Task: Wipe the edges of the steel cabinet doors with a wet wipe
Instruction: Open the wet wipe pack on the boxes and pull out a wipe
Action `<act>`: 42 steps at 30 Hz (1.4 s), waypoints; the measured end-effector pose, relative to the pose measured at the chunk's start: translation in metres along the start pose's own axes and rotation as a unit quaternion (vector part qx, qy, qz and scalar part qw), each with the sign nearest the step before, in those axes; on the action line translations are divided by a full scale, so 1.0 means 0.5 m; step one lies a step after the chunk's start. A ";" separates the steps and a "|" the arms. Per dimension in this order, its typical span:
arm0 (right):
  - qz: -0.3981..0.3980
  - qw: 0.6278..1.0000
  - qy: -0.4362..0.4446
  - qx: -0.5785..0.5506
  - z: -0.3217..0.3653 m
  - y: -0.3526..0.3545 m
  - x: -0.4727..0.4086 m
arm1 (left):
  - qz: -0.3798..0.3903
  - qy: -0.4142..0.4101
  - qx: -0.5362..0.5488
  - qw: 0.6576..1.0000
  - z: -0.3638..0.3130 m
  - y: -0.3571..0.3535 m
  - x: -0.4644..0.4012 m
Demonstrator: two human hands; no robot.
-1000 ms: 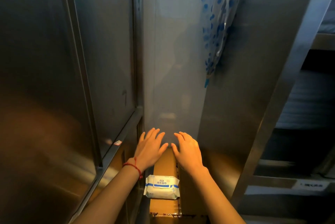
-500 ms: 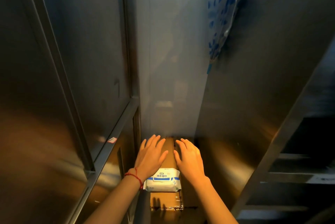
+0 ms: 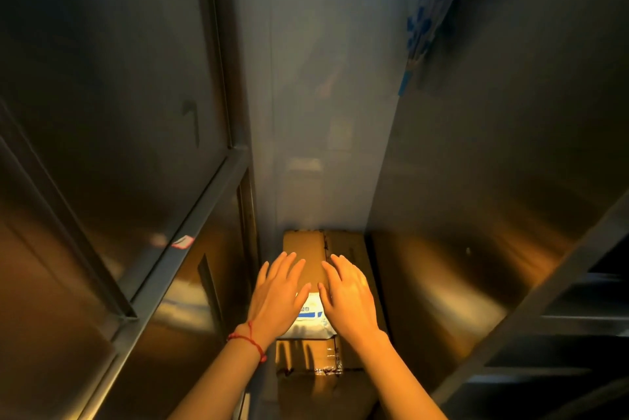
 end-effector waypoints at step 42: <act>0.085 0.995 0.047 -0.019 -0.089 -0.501 0.033 | 0.088 0.010 -0.054 0.995 0.158 -0.465 -0.090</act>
Point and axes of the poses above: each hand's wrist, its own x-axis away from the middle knuckle, its own y-axis out of the back of the hand, z = x × y, the point moved 8 cm from there along -x, towards the middle knuckle, and after that the axes turned 14 degrees about y, right-handed, at the moved point
